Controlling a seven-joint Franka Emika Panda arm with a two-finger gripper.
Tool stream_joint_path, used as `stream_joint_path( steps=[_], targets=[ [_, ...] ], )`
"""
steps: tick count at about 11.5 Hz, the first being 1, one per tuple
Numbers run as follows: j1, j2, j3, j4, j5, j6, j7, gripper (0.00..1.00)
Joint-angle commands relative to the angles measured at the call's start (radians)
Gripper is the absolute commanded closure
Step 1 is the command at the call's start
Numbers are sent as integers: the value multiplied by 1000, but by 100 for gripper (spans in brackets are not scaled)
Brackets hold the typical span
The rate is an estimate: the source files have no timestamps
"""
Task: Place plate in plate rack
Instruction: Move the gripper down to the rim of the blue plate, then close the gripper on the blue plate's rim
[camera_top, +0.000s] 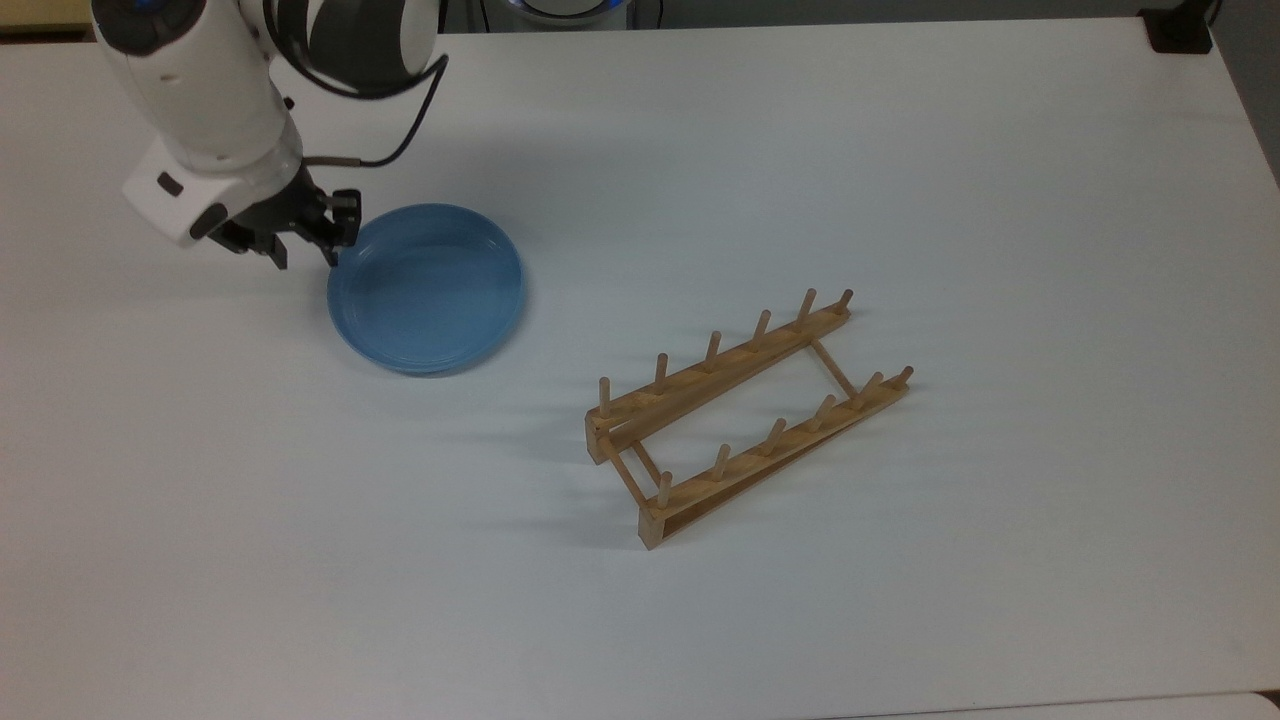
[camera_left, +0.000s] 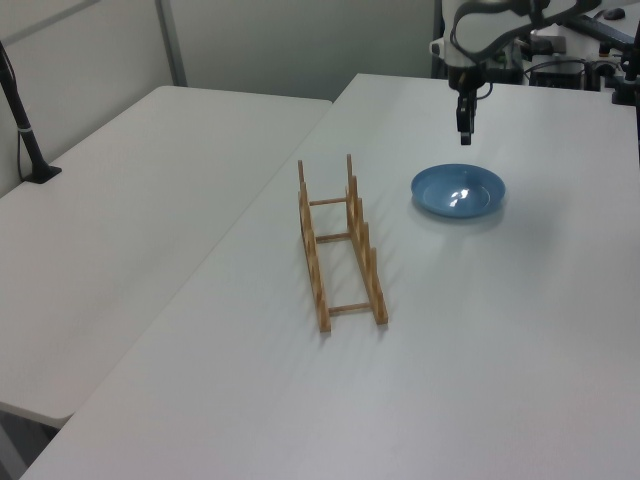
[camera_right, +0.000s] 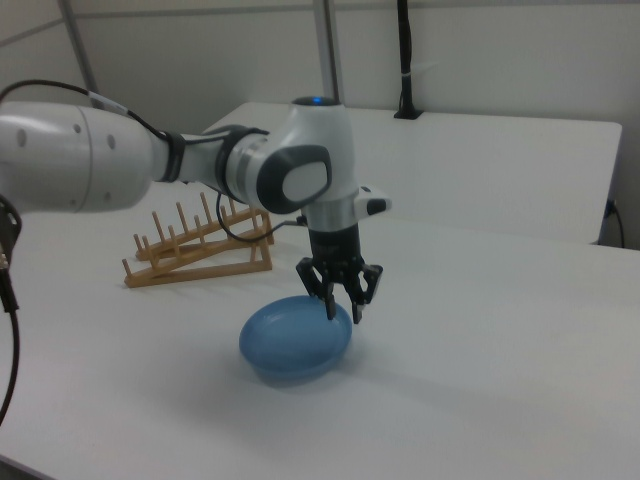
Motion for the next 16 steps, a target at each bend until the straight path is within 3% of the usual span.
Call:
stream_joint_path(
  steps=[1,2,5,10,16],
  targets=[
    [-10,63,-11,9,45,47,-55,55],
    [-13,74,-14,10,65,50,-72,57],
    [-16,79,-61,10,221,29,-167,58],
    [-16,91,-115,21,401,-14,-204,58],
    [-11,109,-115,24,399,-14,-215,58]
  ],
)
